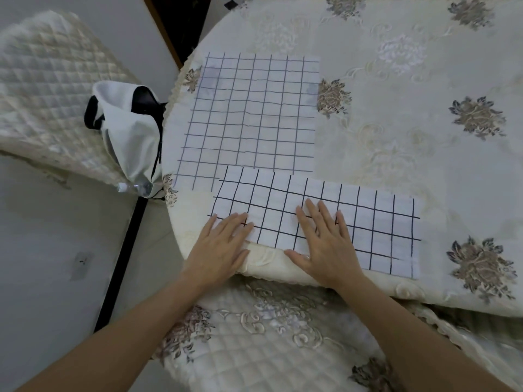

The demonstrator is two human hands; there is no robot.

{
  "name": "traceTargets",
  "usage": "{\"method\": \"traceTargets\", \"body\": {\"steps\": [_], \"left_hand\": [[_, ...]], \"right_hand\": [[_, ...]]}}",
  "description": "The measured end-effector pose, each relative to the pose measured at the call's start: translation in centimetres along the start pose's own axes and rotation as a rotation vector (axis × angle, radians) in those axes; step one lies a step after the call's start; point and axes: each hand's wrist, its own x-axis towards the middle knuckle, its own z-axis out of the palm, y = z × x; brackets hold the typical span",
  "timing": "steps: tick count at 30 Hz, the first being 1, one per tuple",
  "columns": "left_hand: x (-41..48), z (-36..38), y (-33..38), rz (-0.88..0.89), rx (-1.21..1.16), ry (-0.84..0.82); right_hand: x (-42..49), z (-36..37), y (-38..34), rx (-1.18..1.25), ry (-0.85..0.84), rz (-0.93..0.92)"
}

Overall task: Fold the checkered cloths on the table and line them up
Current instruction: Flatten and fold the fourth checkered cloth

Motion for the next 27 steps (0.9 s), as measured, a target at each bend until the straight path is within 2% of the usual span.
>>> {"method": "traceTargets", "body": {"steps": [6, 9, 11, 17, 27], "left_hand": [[0.8, -0.5, -1.0, 0.005, -0.094, 0.135], [0.7, -0.3, -2.2, -0.153, -0.361, 0.32], [0.4, -0.5, -3.3, -0.287, -0.511, 0.366], [-1.0, -0.6, -5.3, -0.431, -0.797, 0.184], [-0.7, -0.5, -5.7, -0.5, -0.91, 0.204]], "right_hand": [[1.3, -0.1, -2.7, 0.017, 0.06, -0.144], [1.7, 0.2, -3.3, 0.017, 0.022, -0.138], [1.8, 0.4, -3.4, 0.009, 0.004, -0.125], [2.2, 0.4, -4.1, -0.024, -0.013, -0.122], [3.8, 0.6, -6.2, -0.034, -0.069, -0.151]]}}
